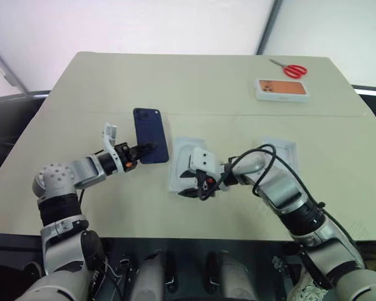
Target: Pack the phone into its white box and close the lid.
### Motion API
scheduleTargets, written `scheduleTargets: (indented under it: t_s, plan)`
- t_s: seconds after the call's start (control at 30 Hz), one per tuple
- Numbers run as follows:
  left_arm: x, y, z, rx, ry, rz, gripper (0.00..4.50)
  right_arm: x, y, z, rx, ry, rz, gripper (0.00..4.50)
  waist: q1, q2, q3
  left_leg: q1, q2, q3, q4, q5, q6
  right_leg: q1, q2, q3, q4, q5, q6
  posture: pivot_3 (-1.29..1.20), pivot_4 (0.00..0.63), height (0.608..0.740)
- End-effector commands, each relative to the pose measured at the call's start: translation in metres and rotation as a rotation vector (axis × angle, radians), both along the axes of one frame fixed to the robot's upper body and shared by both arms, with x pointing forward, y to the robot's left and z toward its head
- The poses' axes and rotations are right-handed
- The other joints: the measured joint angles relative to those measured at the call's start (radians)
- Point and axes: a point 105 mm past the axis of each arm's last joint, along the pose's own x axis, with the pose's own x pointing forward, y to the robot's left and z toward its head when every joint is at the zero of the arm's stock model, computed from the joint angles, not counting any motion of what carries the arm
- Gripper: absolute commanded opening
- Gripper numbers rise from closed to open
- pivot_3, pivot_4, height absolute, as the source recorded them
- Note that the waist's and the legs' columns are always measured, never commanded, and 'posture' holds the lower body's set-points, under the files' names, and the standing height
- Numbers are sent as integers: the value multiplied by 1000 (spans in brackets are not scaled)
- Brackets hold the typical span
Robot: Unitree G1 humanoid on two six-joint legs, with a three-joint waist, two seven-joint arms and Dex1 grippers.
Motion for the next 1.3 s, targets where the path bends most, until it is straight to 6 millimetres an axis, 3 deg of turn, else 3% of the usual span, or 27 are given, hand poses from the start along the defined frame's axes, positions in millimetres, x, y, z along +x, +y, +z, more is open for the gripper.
scheduleTargets:
  t_s: [0.03, 0.17, 0.3, 0.53, 0.93, 1.0, 1.07, 1.23, 1.27, 1.3]
  plan:
    - [-8, -20, 17, -30, -58, -92, 0, 5, -19, 32, 100, -39, -18, 2669, 2, 0, 0, 0, 0, 0, 0, 0, 0, 0, 0, 0, 0, 0, 0, 0, 150, 738]
    - [-20, -41, 7, -54, -12, -182, 0, 25, -92, 26, -19, -141, -156, 2669, 20, -2, 1, 0, -3, 0, 1, -2, 3, 2, -1, -1, -2, 0, 0, 0, 150, 738]
    - [-21, -54, -3, -44, 21, -211, 0, 33, -117, 28, -13, -157, -250, 2669, 10, -2, 2, 0, -1, 0, 2, -2, 4, 3, -1, -1, -4, 0, 0, 0, 150, 738]
    - [-24, -80, -15, -20, 66, -283, 0, 29, -107, 19, -23, -170, -235, 2669, 1, -2, 2, 0, 0, 0, 2, 0, 4, 2, 0, -1, -2, 0, 0, 0, 150, 738]
    - [-27, -82, -22, -5, 77, -262, 0, 32, -105, 13, -42, -191, -253, 2669, 4, -2, 2, 0, 0, 0, 2, -1, 2, 2, -2, -1, -2, 0, 0, 0, 150, 738]
    - [-28, -83, -23, -12, 87, -266, 970, 33, -103, 14, -38, -193, -253, 2721, 4, -2, 2, 0, 0, 0, 2, -1, 3, 2, -2, -1, -2, 0, 0, 0, 150, 738]
    - [-28, -83, -23, 3, 82, -268, 1663, 34, -102, 14, -37, -193, -250, 2721, 3, -2, 2, 0, 0, 0, 2, -1, 3, 2, -1, -1, -2, 0, 0, 0, 150, 738]
    - [-30, -82, -12, 46, 27, -284, 4194, 38, -102, 14, -41, -201, -255, 2721, 3, -2, 2, 1, 0, 0, 2, -1, 2, 3, -1, -1, -2, 0, 0, 0, 150, 738]
    - [-30, -81, -11, 57, 17, -288, 4482, 38, -102, 14, -40, -199, -253, 2721, 3, -2, 2, 1, 0, 0, 2, -1, 2, 3, -1, -1, -2, 0, 0, 0, 150, 738]
    - [-30, -80, -12, 70, 15, -288, 4482, 38, -101, 14, -37, -199, -251, 2721, 2, -2, 2, 1, 0, 0, 2, -1, 2, 3, -1, -1, -2, 0, 0, 0, 150, 738]
